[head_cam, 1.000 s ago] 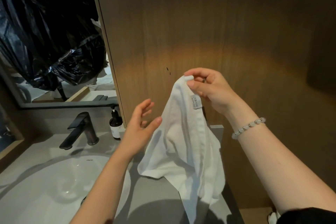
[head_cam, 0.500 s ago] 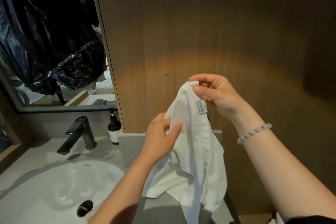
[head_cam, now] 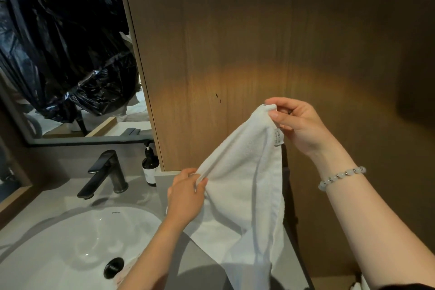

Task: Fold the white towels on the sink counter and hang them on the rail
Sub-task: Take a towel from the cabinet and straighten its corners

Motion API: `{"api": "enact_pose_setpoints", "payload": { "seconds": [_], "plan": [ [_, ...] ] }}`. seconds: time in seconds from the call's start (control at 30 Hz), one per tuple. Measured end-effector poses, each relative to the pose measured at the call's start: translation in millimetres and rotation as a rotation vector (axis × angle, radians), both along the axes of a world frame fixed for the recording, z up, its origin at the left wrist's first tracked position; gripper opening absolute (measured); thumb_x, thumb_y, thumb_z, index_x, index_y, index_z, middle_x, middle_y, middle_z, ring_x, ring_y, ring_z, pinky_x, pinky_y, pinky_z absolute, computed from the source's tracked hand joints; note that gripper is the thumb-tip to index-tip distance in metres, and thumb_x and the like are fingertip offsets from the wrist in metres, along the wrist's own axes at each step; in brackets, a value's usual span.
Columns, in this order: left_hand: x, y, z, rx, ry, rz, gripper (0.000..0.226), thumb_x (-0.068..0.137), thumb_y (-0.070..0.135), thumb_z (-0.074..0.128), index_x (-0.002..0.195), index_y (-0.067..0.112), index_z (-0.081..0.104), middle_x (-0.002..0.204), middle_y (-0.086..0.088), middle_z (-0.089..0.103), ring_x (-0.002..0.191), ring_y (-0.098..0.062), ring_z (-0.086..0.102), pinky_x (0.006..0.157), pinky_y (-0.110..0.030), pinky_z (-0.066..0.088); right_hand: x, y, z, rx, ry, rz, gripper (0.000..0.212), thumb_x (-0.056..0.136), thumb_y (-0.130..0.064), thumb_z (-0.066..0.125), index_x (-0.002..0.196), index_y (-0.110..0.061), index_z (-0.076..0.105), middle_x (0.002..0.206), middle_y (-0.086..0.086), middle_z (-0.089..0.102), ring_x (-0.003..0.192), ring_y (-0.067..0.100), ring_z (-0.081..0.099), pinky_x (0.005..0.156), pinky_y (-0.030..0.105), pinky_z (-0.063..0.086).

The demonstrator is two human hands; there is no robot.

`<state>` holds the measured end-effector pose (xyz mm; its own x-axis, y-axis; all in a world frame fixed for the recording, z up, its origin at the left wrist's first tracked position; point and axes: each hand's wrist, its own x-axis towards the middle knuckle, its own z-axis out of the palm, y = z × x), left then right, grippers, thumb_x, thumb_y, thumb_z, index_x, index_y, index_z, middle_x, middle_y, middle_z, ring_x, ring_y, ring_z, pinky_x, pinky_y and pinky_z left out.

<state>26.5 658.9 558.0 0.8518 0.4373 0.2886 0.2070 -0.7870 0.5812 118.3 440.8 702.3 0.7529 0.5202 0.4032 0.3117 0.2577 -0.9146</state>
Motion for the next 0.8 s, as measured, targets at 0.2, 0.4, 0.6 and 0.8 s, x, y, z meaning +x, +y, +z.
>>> {"api": "enact_pose_setpoints", "payload": {
  "seconds": [0.2,0.4,0.6,0.8],
  "plan": [
    [-16.0,8.5,22.1,-0.147,-0.319,0.048,0.023,0.086,0.032,0.064,0.081,0.012,0.074,0.099,0.006,0.051,0.095,-0.005,0.044,0.076,-0.014,0.029,12.7,-13.9,-15.3,0.195,0.233,-0.043,0.030,0.059,-0.021,0.073,0.089,-0.020,0.070,0.085,-0.003,0.069,0.077,0.009,0.065,0.065,0.020,0.054],
    [-34.0,12.4,83.0,-0.306,-0.129,-0.348,0.042,0.091,0.022,0.057,0.068,-0.013,0.056,0.052,-0.002,0.045,0.042,-0.002,0.037,0.047,-0.013,0.031,28.4,-19.1,-41.8,0.198,0.342,-0.295,0.022,0.092,-0.002,0.052,0.097,-0.020,0.063,0.102,0.003,0.064,0.090,0.013,0.062,0.066,0.018,0.054],
    [-46.9,18.0,116.0,-0.113,-0.072,-0.405,0.049,0.078,0.049,0.063,0.061,0.004,0.061,0.051,-0.006,0.048,0.048,-0.009,0.038,0.050,-0.023,0.032,28.9,-11.8,-53.3,0.076,0.174,-0.507,0.024,0.092,-0.005,0.056,0.091,-0.027,0.065,0.095,-0.004,0.064,0.087,0.013,0.059,0.066,0.023,0.046],
    [-55.4,14.5,124.6,0.261,-0.201,-0.357,0.038,0.066,0.071,0.049,0.044,0.039,0.051,0.065,0.023,0.056,0.059,-0.003,0.050,0.051,-0.021,0.031,27.0,-7.7,-62.7,0.076,0.082,-0.598,0.027,0.090,-0.001,0.056,0.086,-0.027,0.063,0.091,0.001,0.064,0.081,0.010,0.060,0.066,0.015,0.049]
  ]
}}
